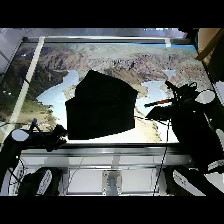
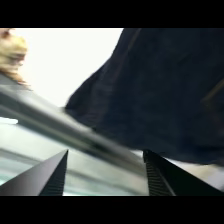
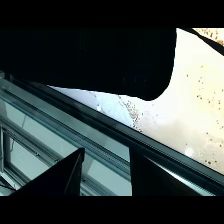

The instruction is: Fold the clothes and pants, and hang the long-sleeved shirts on hangers.

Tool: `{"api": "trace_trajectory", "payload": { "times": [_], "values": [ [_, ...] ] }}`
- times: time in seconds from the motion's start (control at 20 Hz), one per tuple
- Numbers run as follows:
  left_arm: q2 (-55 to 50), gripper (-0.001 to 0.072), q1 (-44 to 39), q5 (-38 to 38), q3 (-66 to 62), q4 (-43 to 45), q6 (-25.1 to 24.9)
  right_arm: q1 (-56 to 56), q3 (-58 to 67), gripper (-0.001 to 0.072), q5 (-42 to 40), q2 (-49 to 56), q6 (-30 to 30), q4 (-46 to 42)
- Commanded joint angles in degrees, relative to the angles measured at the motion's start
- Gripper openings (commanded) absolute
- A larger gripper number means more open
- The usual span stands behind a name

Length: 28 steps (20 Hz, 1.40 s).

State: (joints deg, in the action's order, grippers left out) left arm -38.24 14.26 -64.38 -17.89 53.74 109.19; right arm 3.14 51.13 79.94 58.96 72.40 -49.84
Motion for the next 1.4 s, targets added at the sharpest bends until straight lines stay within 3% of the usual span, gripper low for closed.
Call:
{"api": "trace_trajectory", "payload": {
  "times": [0.0, 0.5, 0.75, 0.85, 0.95, 1.0, 1.1, 1.15, 1.2, 1.25, 1.35],
  "values": [
    [0.92, 0.0493, 1.44, 3.43, 5.62, -9.16, 1.42, -0.07, -0.04, 0.0339, -0.48, -0.02, -1.77, 0.04],
    [0.37, 0.0494, 1.14, 11.15, 7.39, -5.33, 4.0, -0.07, -0.04, 0.0338, -2.16, -0.02, -1.73, 0.11],
    [-4.46, 0.0494, 1.07, 13.68, 7.43, -7.39, 3.78, -0.07, -0.02, 0.0338, -2.12, -0.04, -1.55, 0.15],
    [-5.77, 0.049, 1.09, 14.93, 7.43, -9.18, 1.22, -0.07, -0.02, 0.0338, -2.14, -0.02, -1.55, 0.15],
    [-6.84, 0.0405, 1.07, 15.89, 7.43, -9.88, 0.92, -0.07, -0.02, 0.0338, -2.19, -0.02, -1.53, 0.15],
    [-7.32, 0.0404, 1.07, 16.0, 7.43, -10.16, 0.87, -0.07, -0.02, 0.0338, -2.27, -0.02, -1.55, 0.15],
    [-8.44, 0.033, 1.05, 15.98, 7.43, -11.69, -2.51, -0.07, -0.02, 0.0338, -3.23, -0.02, -1.55, 0.17],
    [-9.05, 0.0255, 1.05, 16.0, 7.41, -12.74, -3.89, -0.07, -0.02, 0.0338, -3.74, -0.02, -1.53, 0.17],
    [-9.62, 0.0088, 1.07, 16.22, 7.41, -14.05, -5.27, -0.07, -0.02, 0.0338, -4.17, -0.02, -1.44, 0.2],
    [-9.92, 0.0027, 1.07, 16.79, 7.41, -15.08, -6.97, -0.07, -0.02, 0.0338, -4.17, -0.04, -1.36, 0.31],
    [-9.81, 0.0026, 1.16, 18.27, 7.1, -16.28, -10.4, -0.07, -0.02, 0.0339, -2.21, -0.09, -1.18, 1.07]
  ]
}}
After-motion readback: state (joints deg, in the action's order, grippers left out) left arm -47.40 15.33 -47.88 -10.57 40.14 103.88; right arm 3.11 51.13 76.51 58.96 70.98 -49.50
